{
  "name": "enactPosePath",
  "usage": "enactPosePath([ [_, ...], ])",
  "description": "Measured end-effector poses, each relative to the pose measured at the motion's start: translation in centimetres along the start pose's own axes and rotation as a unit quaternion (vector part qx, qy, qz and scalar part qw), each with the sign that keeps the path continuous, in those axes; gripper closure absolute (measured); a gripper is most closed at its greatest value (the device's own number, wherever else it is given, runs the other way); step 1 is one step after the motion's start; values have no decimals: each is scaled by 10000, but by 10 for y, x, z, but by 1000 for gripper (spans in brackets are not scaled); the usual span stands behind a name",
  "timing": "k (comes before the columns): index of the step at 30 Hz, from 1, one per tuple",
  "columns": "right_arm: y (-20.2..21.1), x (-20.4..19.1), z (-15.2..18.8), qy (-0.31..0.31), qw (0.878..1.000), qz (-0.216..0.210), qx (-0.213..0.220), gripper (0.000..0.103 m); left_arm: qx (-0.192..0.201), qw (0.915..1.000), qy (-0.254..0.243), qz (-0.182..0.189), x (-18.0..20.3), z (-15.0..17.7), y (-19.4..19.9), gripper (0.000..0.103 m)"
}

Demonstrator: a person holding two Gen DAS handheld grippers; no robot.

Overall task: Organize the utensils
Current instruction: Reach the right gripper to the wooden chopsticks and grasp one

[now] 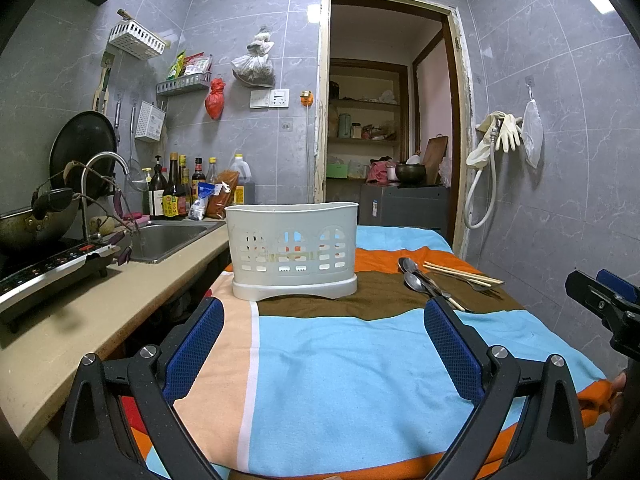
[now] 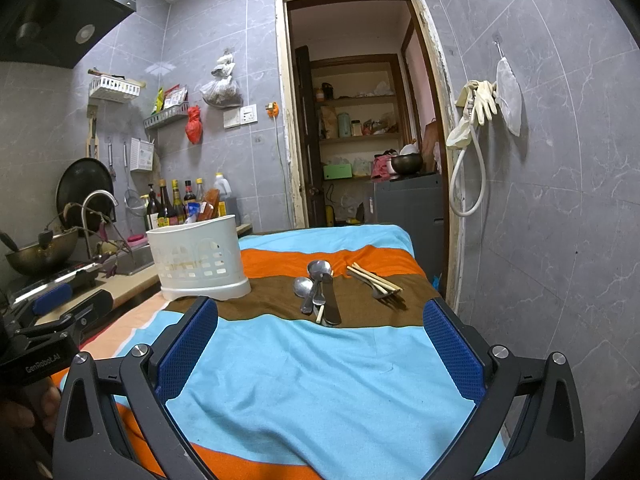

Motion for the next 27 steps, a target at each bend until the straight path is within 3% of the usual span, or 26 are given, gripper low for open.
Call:
enactPosePath([
  [11,-5,2,-2,114,9999,60,50,0,14,9999,-102,-12,6,-3,-5,5],
  [17,-3,9,-33,331,9990,106,279,0,31,9993,-359,86,18,-23,-16,5],
  [21,-9,27,-56,494,9982,86,321,0,-78,9983,-455,363,27,-46,-27,5],
  [27,-35,54,-90,788,9968,-138,23,0,-360,9937,-591,884,47,-68,-52,5],
])
Point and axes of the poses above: each gripper's, at about its wrist camera, not at the fingertips, and y roughly against the way its jaws point, x to its right, z to its underside, the point moved 7 cm from there along -y, roughly the way its jaws point, and after that the axes turned 15 degrees about -x, right-handed, at the moved point
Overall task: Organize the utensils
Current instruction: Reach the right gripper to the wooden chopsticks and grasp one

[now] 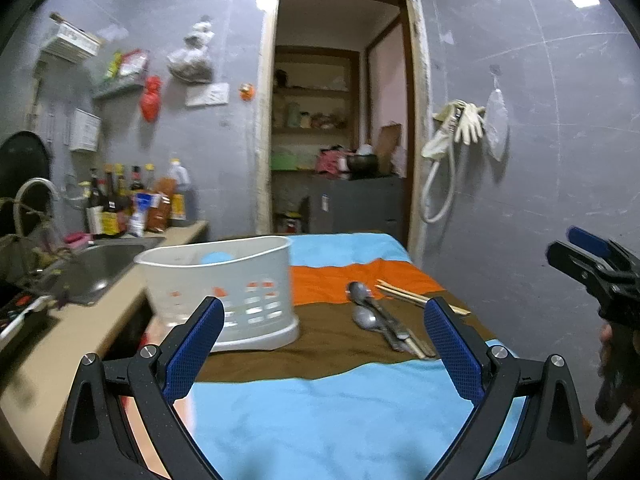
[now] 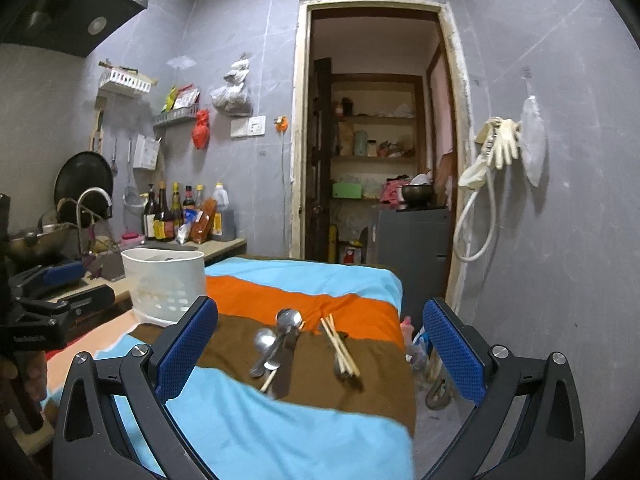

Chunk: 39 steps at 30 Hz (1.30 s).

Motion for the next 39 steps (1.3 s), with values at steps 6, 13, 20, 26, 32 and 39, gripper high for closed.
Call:
enactPosePath([
  [6,-39,17,-16,341,9986,-192,-349,0,-248,9991,-102,314,11,-22,-35,5],
  [13,-95,38,-21,308,9945,-628,-776,11,-459,9973,-229,535,21,-36,-75,8],
  [20,-162,50,-11,354,9791,-1136,-1651,54,-947,9917,-407,772,29,-37,-123,31],
  [26,-211,52,4,585,9615,-1259,-2370,71,-1532,9834,-381,891,29,-32,-165,54],
  [32,-245,47,13,697,9479,-1310,-2820,85,-2141,9727,-171,874,21,-26,-202,67],
  [39,-270,36,20,899,9317,-1288,-3276,92,-2726,9557,145,1097,14,-18,-229,81],
])
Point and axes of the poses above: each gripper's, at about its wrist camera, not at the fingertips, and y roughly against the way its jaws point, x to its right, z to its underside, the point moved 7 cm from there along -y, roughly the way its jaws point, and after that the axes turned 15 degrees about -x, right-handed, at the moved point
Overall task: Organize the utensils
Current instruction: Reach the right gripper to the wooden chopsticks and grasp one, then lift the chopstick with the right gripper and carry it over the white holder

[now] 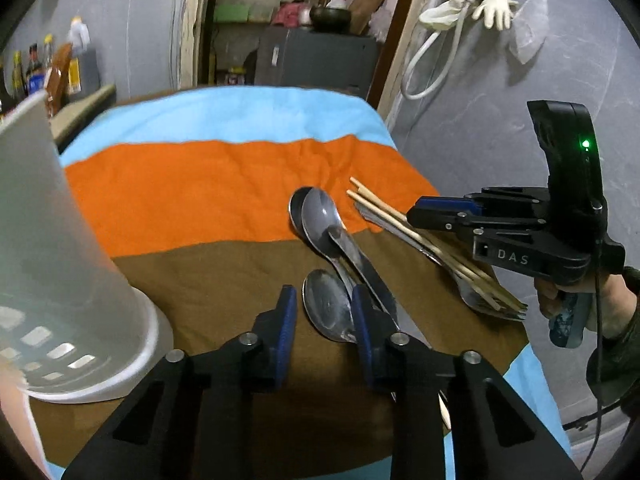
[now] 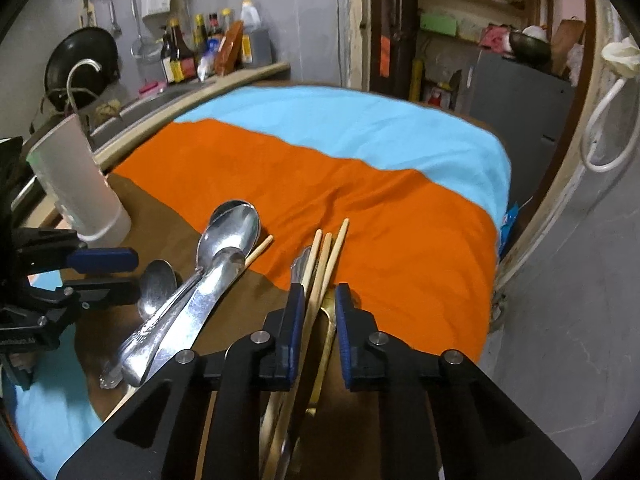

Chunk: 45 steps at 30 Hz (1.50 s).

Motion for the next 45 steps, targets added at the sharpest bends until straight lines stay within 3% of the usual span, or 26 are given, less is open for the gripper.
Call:
enactPosePath([
  [5,-5,-3,-4,33,9997,96,-238,94,-214,9995,146,163,-6,-2,-9,82],
  [11,-12,-2,-4,-117,9978,-73,-654,94,-359,9984,270,344,-9,-1,-14,86],
  [15,-10,4,-4,-394,9967,-241,-663,96,-383,9977,355,426,-12,0,-12,97],
  [25,5,8,-5,-842,9938,-674,-284,100,-166,9976,389,553,-6,-1,3,102],
  [29,17,7,-3,-1041,9897,-976,89,100,70,9979,350,542,-1,1,18,103],
  [36,60,-13,3,-1152,9745,-1363,1361,100,787,9963,196,297,9,1,55,103],
  [45,101,-49,-1,-1067,9535,-1423,2433,100,1550,9878,56,135,17,7,103,103],
])
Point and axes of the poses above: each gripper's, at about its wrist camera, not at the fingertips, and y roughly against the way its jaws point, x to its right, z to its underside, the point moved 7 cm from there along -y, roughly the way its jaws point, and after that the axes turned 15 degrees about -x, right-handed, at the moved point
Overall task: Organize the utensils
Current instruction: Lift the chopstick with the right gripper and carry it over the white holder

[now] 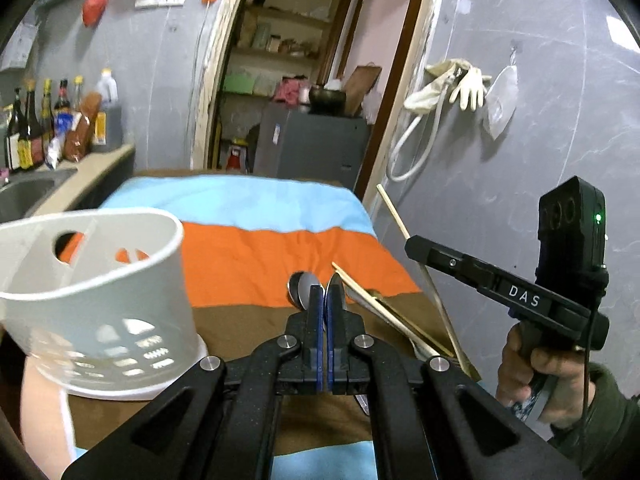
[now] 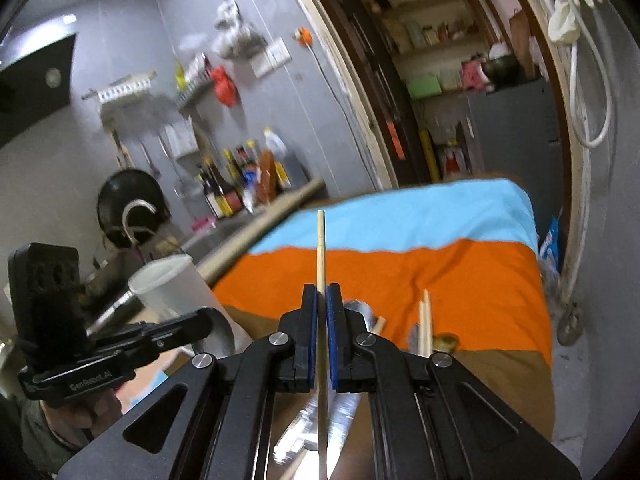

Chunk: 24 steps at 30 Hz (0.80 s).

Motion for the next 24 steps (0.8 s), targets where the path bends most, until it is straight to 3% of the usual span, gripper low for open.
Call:
enactPosePath([
  [12,-8,-107,-62,748,9882,-308,1298,100,906,9939,146,-611,-54,-35,100,103],
  [18,-19,-152,-92,798,9751,-660,1962,100,1511,9819,371,-1078,-106,-54,150,103],
  [24,-37,-166,-105,677,9626,-676,2535,100,1978,9599,471,-1929,-160,-54,180,103],
])
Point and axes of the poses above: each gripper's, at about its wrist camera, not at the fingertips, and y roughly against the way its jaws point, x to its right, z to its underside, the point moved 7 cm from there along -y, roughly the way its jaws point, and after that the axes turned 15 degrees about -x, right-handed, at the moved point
